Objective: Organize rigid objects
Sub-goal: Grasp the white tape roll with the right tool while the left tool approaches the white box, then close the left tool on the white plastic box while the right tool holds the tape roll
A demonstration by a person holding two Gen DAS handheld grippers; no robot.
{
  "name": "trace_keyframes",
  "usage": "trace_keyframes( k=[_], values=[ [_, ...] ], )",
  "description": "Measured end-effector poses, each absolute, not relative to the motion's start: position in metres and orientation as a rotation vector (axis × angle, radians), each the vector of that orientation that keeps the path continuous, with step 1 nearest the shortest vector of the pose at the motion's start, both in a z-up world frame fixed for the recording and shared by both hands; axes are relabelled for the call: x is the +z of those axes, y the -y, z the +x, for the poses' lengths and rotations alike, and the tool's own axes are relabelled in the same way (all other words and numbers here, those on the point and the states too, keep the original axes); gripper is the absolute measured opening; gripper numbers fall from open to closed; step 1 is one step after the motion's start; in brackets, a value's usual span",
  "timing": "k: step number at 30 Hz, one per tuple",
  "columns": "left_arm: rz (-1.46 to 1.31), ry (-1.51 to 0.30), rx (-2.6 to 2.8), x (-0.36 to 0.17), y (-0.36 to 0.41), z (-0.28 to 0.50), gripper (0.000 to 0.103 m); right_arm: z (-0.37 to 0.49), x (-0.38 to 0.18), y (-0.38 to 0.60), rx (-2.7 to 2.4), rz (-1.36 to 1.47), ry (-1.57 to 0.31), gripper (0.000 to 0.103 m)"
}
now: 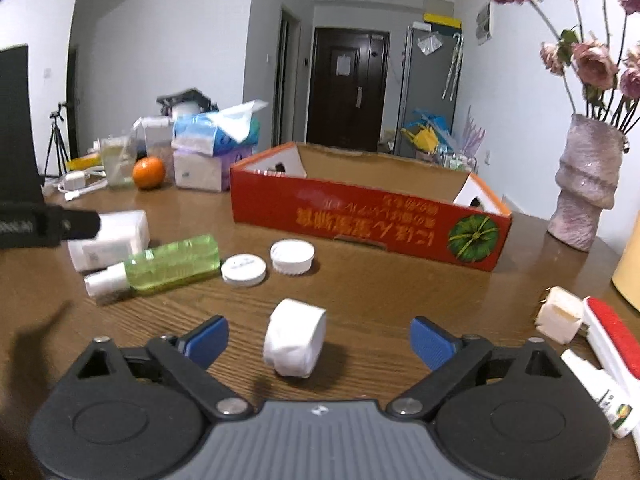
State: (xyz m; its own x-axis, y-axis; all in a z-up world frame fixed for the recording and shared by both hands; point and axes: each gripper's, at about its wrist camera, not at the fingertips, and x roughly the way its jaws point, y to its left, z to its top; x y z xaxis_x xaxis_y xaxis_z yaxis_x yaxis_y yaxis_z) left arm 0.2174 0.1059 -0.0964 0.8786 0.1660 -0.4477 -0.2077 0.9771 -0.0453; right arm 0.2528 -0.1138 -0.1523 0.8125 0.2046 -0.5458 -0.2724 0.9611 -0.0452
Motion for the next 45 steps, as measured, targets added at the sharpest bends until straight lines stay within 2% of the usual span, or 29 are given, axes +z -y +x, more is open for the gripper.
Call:
trace_keyframes(
  k=[2, 4, 8, 22, 45],
  values=[
    [-0.096, -0.462, 0.198, -0.097, -0.108, 0.218, 0.103, 0.261, -0.155, 0.112, 0.249, -0.106, -0.596, 0.082],
    [-0.097, -0.469, 0.201, -0.098, -0.110, 0.219, 0.103, 0.268, -0.158, 0.111, 0.236, -0.089, -0.613, 0.071],
    [-0.104, -0.476, 0.205, -0.099, -0.111, 0.221, 0.103, 0.276, -0.163, 0.116, 0.266, -0.036, -0.665, 0.024],
    [-0.133, -0.539, 0.275, -0.111, -0.122, 0.239, 0.103, 0.273, -0.151, 0.132, 0.243, 0.015, -0.580, 0.024],
    [-0.153, -0.616, 0.544, -0.125, -0.110, 0.322, 0.103, 0.319, -0.154, 0.161, 0.204, 0.039, -0.526, 0.024]
  ],
)
